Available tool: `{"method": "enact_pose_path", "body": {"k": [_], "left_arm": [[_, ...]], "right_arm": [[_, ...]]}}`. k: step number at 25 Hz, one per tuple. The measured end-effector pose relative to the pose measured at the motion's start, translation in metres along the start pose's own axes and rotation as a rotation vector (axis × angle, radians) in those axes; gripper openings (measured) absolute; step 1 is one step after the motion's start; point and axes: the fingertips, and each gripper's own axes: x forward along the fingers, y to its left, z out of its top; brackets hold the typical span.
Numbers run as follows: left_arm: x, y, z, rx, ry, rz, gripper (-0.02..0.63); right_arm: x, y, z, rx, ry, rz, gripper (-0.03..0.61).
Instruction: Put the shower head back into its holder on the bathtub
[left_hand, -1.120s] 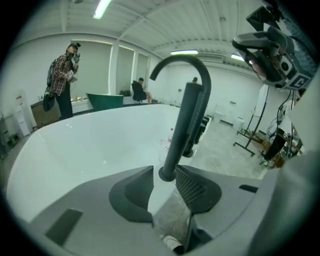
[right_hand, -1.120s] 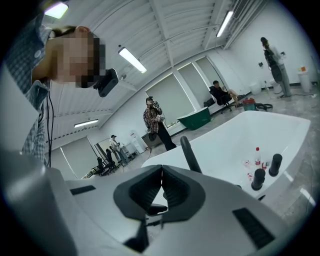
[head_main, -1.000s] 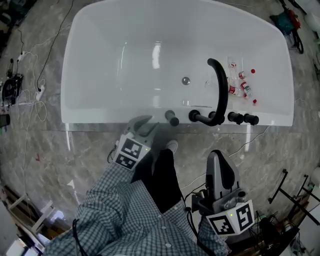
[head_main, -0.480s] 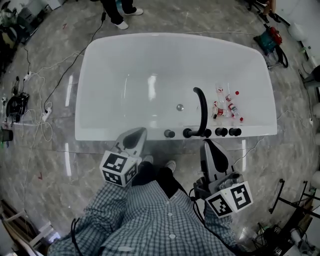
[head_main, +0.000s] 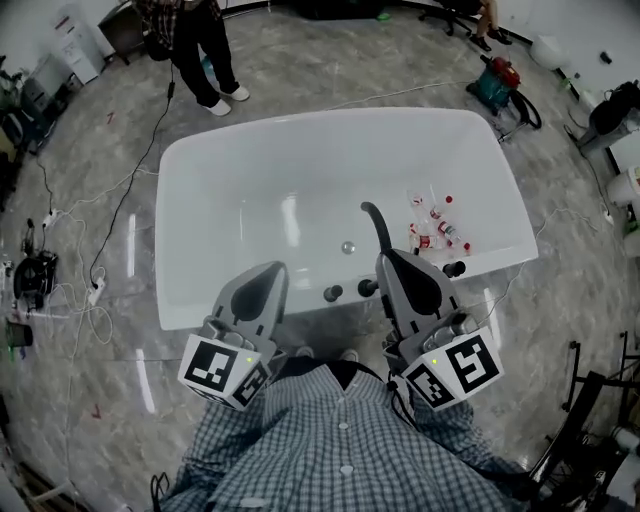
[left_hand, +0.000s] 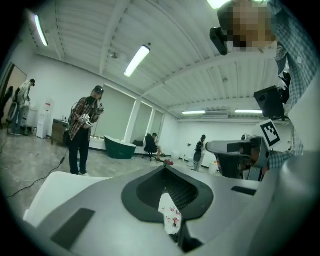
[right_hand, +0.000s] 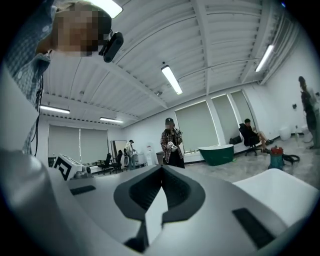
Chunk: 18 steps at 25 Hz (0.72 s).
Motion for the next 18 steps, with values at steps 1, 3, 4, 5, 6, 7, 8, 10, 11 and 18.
{"method": "enact_pose_path", "body": {"k": [1,3,4,5,6,7,8,10,11,18], "left_arm": [[0.002,-0.004,0.004,0.008,-0.014,-0.012,0.011],[0.002,-0.010,0.009,0.024,-0.029,-0.037,0.011],[0.001,-0.012,0.011,0.031,-0.033,-0.049,0.011],[0.001,-0.013,0.013,0.035,-0.037,-0.059,0.011],[0.003,-0.013,0.015,0.034,-0.040,-0.068,0.011],[0.006,-0.012,0.016,0.031,-0.042,-0.074,0.011],[0.009,-0.012,0.016,0.026,-0.041,-0.079,0.011],[0.013,-0.014,0.011,0.016,-0.035,-0.090,0.011],[0.014,-0.016,0.008,0.010,-0.033,-0.097,0.011],[0.023,-0.022,0.003,-0.039,-0.030,-0.135,0.011]], "right_arm": [[-0.002,0.000,0.000,-0.018,-0.003,-0.001,0.015],[-0.004,0.003,0.000,-0.055,-0.005,-0.005,0.015],[-0.003,0.005,0.000,-0.071,-0.005,-0.006,0.015],[-0.002,0.008,0.000,-0.085,-0.005,-0.006,0.015],[0.000,0.009,0.001,-0.097,-0.005,-0.004,0.015],[0.002,0.010,0.002,-0.108,-0.004,-0.001,0.015],[0.003,0.010,0.002,-0.116,-0.002,0.001,0.015],[0.003,0.008,0.001,-0.128,0.004,-0.001,0.015],[0.001,0.007,-0.001,-0.133,0.006,-0.005,0.015],[-0.009,-0.002,-0.003,-0.143,0.017,-0.045,0.015]]}}
